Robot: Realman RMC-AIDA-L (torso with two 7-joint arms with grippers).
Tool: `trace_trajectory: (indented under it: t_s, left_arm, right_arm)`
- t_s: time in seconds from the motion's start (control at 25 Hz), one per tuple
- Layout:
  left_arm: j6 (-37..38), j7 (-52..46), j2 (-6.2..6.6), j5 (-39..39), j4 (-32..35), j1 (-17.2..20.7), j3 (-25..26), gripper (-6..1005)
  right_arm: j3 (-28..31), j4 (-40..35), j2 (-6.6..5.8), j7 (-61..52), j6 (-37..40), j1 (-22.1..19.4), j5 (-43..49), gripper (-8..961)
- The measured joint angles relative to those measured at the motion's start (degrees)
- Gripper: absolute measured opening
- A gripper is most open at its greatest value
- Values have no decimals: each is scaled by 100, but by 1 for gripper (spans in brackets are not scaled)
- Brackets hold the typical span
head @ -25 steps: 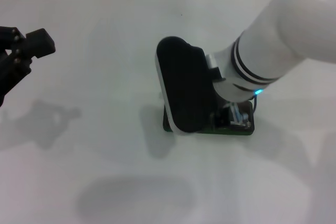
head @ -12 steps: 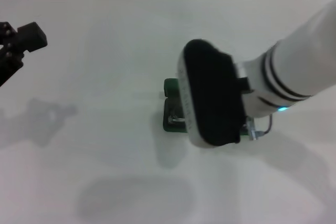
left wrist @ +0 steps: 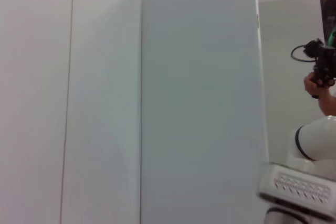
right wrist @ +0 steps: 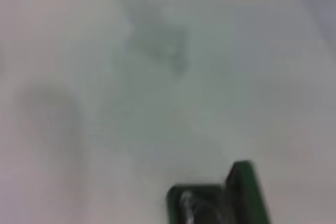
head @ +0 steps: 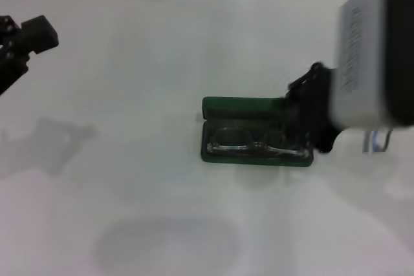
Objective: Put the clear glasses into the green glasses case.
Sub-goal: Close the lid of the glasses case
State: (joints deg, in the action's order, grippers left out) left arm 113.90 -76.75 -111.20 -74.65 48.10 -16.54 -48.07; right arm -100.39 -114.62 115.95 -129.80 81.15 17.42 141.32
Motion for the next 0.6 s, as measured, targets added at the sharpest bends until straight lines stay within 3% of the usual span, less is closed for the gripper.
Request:
trace_trajectory:
  t_s: [0.12, 0.28, 0.52, 0.6]
  left_arm:
    - [-8, -9, -29, -148, -26, -110, -1, 79]
    - [-84, -111, -145, -359, -125, -548, -3, 81]
    - [-587, -322, -225, -818, -603, -1234, -42, 85]
    - [-817, -394, -291, -1075, -779, -1485, -45, 86]
  right_arm:
    - [898, 163, -20, 355, -211, -407, -975, 273]
    - [2297, 633, -13, 979, -237, -877, -2316, 272]
    - [4332, 2423, -51, 2482, 171, -1084, -4653, 256]
    - [5161, 3214, -54, 2897, 594, -968, -5161, 191]
